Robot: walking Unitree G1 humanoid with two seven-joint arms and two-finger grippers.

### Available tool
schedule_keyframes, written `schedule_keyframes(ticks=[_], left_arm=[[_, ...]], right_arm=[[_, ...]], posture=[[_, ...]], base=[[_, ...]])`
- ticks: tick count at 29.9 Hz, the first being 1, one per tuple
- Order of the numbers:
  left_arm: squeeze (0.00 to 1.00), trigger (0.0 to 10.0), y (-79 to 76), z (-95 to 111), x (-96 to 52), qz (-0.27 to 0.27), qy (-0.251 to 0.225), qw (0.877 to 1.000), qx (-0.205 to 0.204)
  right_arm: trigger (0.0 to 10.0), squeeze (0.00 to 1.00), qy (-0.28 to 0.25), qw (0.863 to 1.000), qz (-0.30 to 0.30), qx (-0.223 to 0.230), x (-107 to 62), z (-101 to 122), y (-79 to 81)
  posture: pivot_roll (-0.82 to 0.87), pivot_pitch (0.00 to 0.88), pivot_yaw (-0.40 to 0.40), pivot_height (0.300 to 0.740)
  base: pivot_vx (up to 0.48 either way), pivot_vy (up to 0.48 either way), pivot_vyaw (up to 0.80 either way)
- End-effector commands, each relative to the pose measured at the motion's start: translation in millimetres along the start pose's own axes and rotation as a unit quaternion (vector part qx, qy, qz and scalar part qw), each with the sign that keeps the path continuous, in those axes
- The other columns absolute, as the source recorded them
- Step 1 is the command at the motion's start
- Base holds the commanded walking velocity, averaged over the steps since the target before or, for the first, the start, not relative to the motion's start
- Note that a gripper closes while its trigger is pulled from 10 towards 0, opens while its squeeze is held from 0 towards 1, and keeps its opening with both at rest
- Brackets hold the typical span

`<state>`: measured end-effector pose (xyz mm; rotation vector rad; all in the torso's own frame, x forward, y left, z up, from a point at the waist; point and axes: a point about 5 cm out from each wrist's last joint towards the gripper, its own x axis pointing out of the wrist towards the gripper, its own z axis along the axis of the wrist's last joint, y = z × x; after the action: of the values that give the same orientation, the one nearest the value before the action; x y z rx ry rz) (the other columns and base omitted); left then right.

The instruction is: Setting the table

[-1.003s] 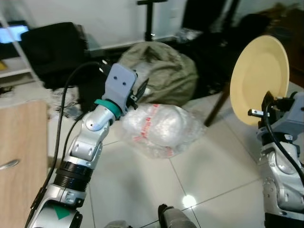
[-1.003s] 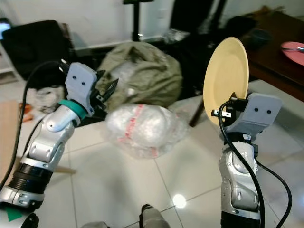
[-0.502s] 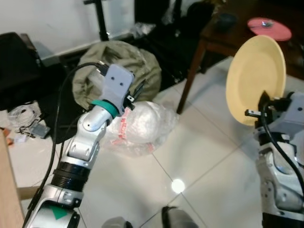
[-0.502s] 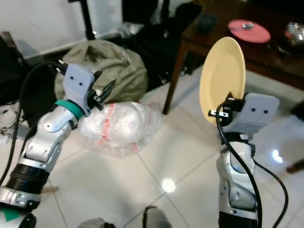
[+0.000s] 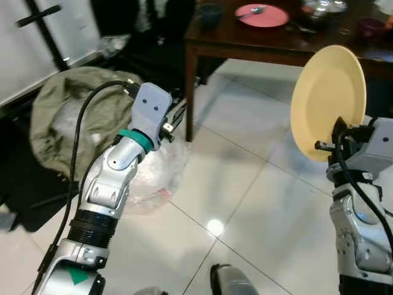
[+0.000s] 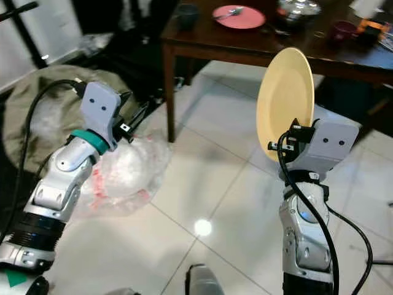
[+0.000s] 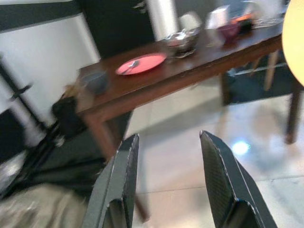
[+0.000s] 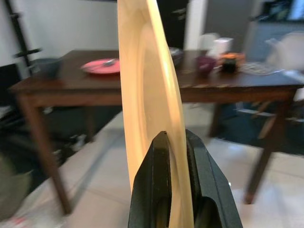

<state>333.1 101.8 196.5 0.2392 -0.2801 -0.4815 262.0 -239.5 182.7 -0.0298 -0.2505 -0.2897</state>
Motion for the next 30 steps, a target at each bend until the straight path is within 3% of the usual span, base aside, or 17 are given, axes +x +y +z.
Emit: schedule_keyframes(ticks=[1, 13, 19, 22, 24, 27, 30], left_arm=[[0.0, 10.0, 2.5, -6.0, -4.1, 0.003, 0.012, 1.0, 0.006], [0.0, 10.0, 1.3, -6.9, -3.5, 0.0, 0.021, 1.0, -0.002], [0.0, 10.0, 2.2, -10.5, -2.8, 0.009, 0.04, 0.996, -0.074], [0.0, 10.0, 2.8, -11.0, -3.0, 0.01, 0.042, 0.995, -0.085], [0.0, 10.0, 4.6, -30.6, -9.5, 0.024, 0.079, 0.994, -0.065], [0.0, 10.0, 6.1, -43.2, -14.9, 0.036, 0.103, 0.993, -0.054], [0.0, 10.0, 9.5, -73.8, -31.3, 0.063, 0.164, 0.983, -0.052]], right_arm=[[10.0, 0.0, -0.004, 1.0, -0.002, -0.005, -0.4, 1.2, 0.6], [10.0, 0.0, -0.003, 1.0, -0.005, -0.005, -0.9, 0.5, 0.2], [10.0, 0.0, 0.001, 1.0, -0.005, -0.001, -1.6, -2.1, 1.9], [10.0, 0.0, 0.003, 1.0, -0.004, -0.001, -1.8, -3.0, 2.6], [10.0, 0.0, 0.03, 0.999, 0.025, -0.001, -5.2, -16.7, 12.0], [10.0, 0.0, 0.045, 0.998, 0.046, -0.002, -7.7, -25.1, 18.4], [10.0, 0.0, 0.085, 0.99, 0.109, -0.009, -17.6, -47.0, 38.5]], posture=[[0.02, 0.0, 0.079, 0.74], [0.02, 0.0, 0.081, 0.74], [0.02, 0.0, 0.082, 0.74], [0.02, 0.0, 0.082, 0.74], [0.03, 0.0, 0.083, 0.74], [0.03, 0.0, 0.082, 0.74], [0.03, 0.0, 0.08, 0.74]], base=[[0.0, 0.0, -0.8], [0.0, 0.0, -0.8], [0.0, 0.0, -0.25], [0.0, 0.0, 0.0], [0.0, 0.0, 0.0], [0.0, 0.0, 0.0], [0.0, 0.0, 0.0]])
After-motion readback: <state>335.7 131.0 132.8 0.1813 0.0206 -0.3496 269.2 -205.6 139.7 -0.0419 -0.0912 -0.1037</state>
